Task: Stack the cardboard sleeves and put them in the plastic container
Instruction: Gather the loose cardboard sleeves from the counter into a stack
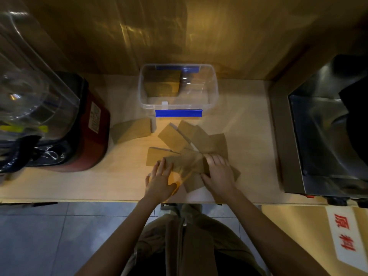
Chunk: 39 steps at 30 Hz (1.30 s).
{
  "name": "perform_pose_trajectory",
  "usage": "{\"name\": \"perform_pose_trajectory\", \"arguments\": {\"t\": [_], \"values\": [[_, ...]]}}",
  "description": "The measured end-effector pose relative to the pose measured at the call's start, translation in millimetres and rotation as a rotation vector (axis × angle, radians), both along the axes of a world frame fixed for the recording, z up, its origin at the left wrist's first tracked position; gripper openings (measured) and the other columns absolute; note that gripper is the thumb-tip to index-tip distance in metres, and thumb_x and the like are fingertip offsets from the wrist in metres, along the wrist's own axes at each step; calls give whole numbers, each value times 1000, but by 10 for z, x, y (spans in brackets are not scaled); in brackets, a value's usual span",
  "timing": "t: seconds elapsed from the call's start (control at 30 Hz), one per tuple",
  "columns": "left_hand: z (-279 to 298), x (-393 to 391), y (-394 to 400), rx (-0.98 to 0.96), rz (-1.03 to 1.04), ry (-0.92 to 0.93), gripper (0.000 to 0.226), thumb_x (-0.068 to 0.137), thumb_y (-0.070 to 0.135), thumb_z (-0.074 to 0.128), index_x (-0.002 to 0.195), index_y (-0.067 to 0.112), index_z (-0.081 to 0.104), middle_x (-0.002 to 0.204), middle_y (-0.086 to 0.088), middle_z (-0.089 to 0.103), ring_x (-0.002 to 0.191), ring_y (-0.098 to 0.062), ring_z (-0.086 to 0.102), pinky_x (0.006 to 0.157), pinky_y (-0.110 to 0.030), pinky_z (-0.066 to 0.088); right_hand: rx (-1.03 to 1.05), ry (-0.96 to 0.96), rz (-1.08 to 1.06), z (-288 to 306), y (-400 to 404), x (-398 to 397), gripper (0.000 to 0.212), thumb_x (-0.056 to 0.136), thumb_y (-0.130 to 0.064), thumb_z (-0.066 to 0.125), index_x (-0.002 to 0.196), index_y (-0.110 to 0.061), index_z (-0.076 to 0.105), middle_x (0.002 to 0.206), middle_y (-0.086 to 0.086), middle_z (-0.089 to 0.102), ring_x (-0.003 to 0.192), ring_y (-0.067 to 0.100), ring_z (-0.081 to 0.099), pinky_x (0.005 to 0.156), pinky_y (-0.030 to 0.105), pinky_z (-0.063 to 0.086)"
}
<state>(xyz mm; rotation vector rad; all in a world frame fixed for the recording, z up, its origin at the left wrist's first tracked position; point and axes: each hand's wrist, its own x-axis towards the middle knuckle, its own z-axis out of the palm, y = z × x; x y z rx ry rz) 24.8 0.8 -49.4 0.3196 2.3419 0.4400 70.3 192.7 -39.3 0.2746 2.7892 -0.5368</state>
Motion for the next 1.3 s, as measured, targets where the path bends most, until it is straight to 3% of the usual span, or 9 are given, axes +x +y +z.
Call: {"name": "perform_pose_trajectory", "arguments": {"t": [0.23, 0.33, 0.47, 0.53, 0.63, 0.77, 0.9, 1.1, 1.3], "values": [[322, -257, 104, 254, 340, -161, 76, 62, 39, 56, 134, 20, 39, 148, -8, 31, 137, -30, 23, 109, -48, 28, -298, 182, -249, 286, -199, -25, 52, 74, -30, 71, 120, -14, 54, 119, 10, 54, 111, 27, 50, 89, 38, 46], [551, -248, 110, 749, 657, -459, 81, 55, 42, 70, 129, 19, 45, 132, -3, 49, 126, -25, 41, 102, -40, 35, -551, 247, -329, 434, -373, -12, 52, 72, -31, 74, 120, -20, 55, 117, 0, 50, 110, 21, 51, 87, 34, 51], [629, -189, 38, 1339, 926, -874, 86, 48, 51, 80, 123, 19, 53, 116, -4, 66, 114, -22, 56, 96, -40, 42, -629, 278, -283, 562, -618, 45, 60, 67, -49, 65, 120, -21, 57, 123, 3, 52, 108, 13, 51, 80, 2, 39], [607, -172, 52, 1449, 964, -920, 90, 48, 55, 79, 127, 21, 50, 126, -3, 62, 119, -19, 55, 101, -41, 41, -572, 273, -192, 584, -686, 70, 63, 66, -54, 57, 120, -22, 58, 123, 3, 54, 109, 14, 51, 85, 11, 43], [619, -164, 117, 1522, 982, -920, 93, 47, 54, 80, 128, 21, 48, 129, -2, 61, 119, -17, 56, 101, -37, 43, -449, 249, -83, 589, -704, 72, 63, 68, -56, 53, 122, -22, 56, 121, 4, 55, 109, 17, 52, 86, 25, 47], [585, -187, 162, 1534, 1155, -965, 85, 38, 44, 87, 113, 16, 57, 101, -5, 73, 97, -17, 69, 84, -35, 56, -530, 119, -13, 580, -554, -1, 50, 77, -49, 60, 118, -21, 60, 121, 4, 57, 109, 13, 52, 85, 25, 45], [489, -205, 160, 1501, 1265, -1005, 79, 36, 45, 87, 105, 17, 63, 85, -1, 73, 84, -14, 70, 81, -35, 57, -694, 79, -274, 513, -237, -145, 19, 89, -27, 55, 99, -16, 67, 97, 7, 70, 88, 14, 62, 74, 30, 49], [467, -194, 108, 1519, 1159, -1032, 65, 55, 55, 75, 106, 17, 61, 81, 2, 64, 75, -11, 62, 80, -30, 52, -234, 69, -350, 114, 80, -357, 49, 88, -20, 53, 135, -13, 39, 137, 12, 48, 126, 28, 42, 103, 40, 39], [459, -203, 67, 1483, 1259, -1001, 82, 45, 55, 79, 115, 17, 60, 86, 0, 69, 79, -12, 67, 73, -30, 56, -46, -16, -212, -85, 99, -418, 64, 86, -34, 55, 140, -13, 27, 146, 13, 37, 133, 29, 31, 109, 41, 30]]}}
